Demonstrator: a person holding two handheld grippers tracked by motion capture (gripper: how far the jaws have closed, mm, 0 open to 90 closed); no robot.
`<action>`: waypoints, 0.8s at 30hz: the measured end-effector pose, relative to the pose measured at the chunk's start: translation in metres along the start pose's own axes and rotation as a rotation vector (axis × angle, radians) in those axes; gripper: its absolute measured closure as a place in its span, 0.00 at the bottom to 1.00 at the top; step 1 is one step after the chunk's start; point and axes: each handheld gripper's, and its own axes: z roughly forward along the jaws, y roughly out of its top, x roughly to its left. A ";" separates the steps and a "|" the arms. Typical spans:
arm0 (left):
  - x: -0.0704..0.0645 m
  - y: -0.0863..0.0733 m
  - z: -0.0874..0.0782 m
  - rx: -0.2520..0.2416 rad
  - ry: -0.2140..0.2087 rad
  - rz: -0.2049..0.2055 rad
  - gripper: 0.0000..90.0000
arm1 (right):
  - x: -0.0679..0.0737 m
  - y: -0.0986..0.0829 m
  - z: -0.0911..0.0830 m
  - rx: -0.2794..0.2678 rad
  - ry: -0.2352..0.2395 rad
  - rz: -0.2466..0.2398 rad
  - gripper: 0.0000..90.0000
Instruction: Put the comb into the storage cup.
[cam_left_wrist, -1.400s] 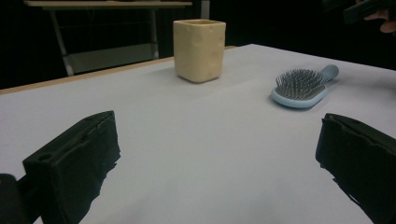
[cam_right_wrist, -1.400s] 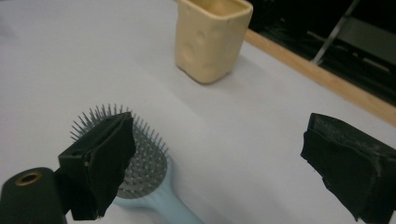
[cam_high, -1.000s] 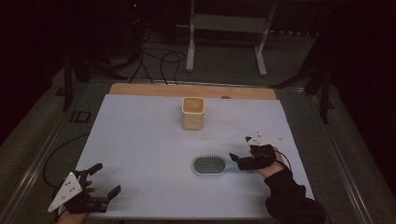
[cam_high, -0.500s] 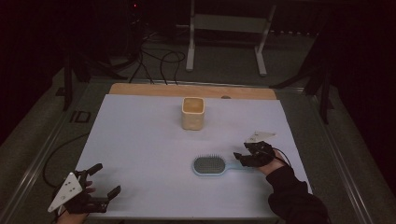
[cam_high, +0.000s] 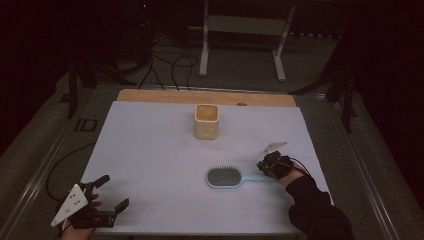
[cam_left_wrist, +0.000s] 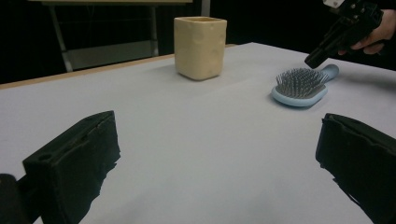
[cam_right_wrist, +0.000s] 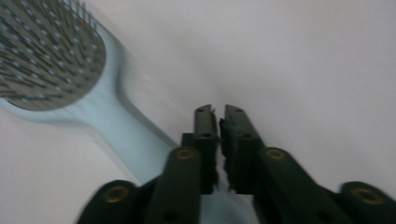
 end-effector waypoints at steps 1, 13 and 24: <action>0.000 0.000 0.000 -0.001 0.000 0.004 0.00 | -0.001 0.000 0.000 0.005 -0.001 -0.009 1.00; 0.000 0.000 0.000 -0.001 0.000 -0.001 0.00 | 0.003 -0.002 0.005 0.084 -0.006 -0.085 1.00; 0.000 0.000 -0.001 -0.002 0.000 -0.002 0.00 | 0.012 -0.013 -0.001 0.085 0.018 -0.088 1.00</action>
